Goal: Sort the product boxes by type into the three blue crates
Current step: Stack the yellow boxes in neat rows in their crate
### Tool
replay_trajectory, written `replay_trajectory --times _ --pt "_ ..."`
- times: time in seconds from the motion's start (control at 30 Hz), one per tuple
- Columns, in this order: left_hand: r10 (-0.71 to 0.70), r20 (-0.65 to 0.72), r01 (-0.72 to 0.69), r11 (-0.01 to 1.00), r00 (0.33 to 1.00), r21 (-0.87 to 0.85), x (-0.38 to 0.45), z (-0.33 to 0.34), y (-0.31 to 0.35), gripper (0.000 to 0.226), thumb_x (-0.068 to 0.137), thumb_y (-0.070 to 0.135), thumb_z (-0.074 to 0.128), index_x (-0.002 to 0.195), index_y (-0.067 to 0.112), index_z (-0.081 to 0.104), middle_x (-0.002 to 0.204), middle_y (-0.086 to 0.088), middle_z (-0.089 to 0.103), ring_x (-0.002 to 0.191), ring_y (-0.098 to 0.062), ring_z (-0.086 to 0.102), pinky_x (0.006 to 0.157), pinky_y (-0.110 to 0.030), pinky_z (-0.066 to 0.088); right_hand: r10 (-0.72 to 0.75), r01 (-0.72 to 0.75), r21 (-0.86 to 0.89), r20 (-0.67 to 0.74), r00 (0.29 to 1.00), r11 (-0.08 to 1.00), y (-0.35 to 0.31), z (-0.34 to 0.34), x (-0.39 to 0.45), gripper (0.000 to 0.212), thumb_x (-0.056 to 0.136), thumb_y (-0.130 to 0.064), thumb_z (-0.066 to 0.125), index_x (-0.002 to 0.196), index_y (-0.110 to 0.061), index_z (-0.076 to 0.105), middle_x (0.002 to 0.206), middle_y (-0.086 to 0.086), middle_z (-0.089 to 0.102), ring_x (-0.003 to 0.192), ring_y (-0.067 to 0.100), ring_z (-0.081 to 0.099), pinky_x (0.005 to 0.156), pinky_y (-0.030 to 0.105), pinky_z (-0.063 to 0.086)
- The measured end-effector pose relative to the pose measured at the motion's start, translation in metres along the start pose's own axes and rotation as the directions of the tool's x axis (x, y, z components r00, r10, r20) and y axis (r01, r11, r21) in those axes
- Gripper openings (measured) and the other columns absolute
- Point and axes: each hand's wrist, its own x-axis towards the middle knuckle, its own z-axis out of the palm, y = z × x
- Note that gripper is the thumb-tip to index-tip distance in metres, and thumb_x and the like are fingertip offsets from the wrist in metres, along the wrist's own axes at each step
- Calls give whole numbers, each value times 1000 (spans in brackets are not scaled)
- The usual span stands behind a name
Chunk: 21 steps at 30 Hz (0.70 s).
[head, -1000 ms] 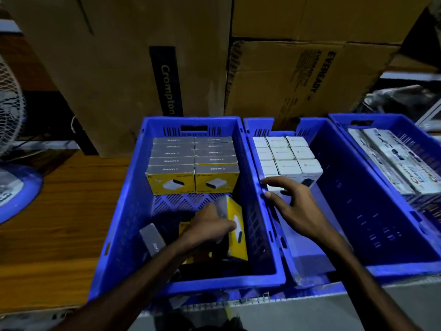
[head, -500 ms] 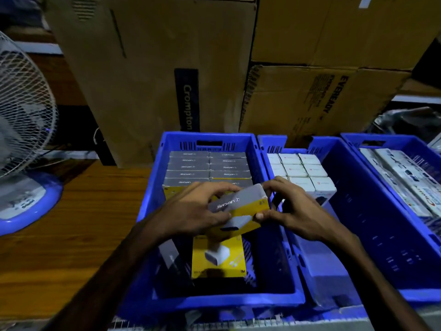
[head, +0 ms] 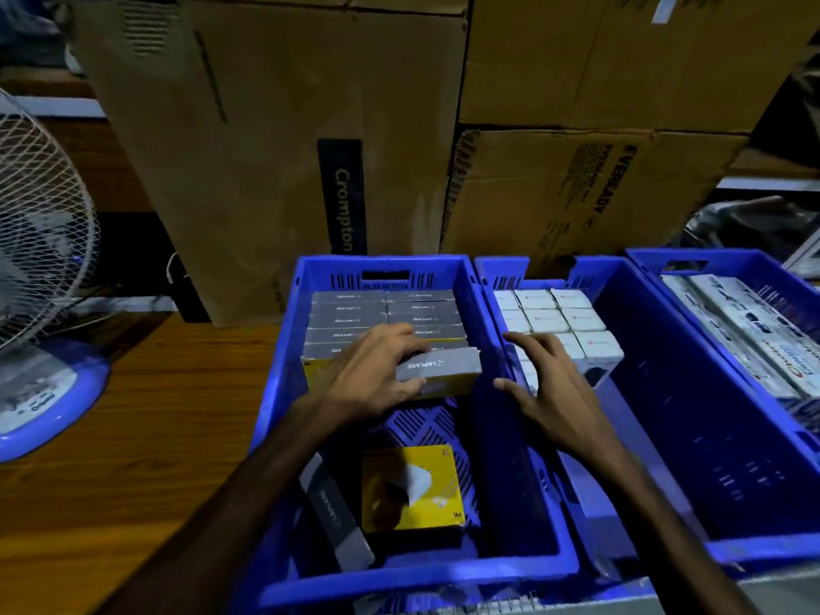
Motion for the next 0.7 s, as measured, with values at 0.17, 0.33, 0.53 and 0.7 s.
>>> replay_trajectory --times 0.17,0.33,0.53,0.7 --pt "73 51 -78 994 996 82 30 41 -15 41 89 40 68 126 22 64 118 1 62 112 -21 55 98 -44 48 278 -273 -51 134 951 961 5 1 -10 62 95 -60 60 136 -13 56 143 11 59 132 33 54 101 48 48" --pt "51 70 -57 995 996 86 44 74 -39 44 92 38 58 130 16 60 123 -2 57 113 -22 46 97 -47 45 285 -289 10 133 949 957 12 8 -14 62 85 -81 45 113 -30 68 108 -6 75 100 19 70 81 44 57" --pt "-48 9 46 990 999 134 41 101 -39 42 93 31 60 133 17 58 124 -3 47 119 -25 37 97 -48 36 259 -276 110 143 955 955 9 9 -16 46 90 -69 49 119 -36 65 110 -14 72 94 12 67 81 42 56" --pt "-16 -30 22 971 999 236 32 114 -43 34 89 32 57 122 24 59 130 -2 54 128 -27 48 99 -47 41 235 -254 159 131 963 954 8 12 -17 45 89 -68 45 119 -39 62 116 -15 69 102 10 66 85 45 57"
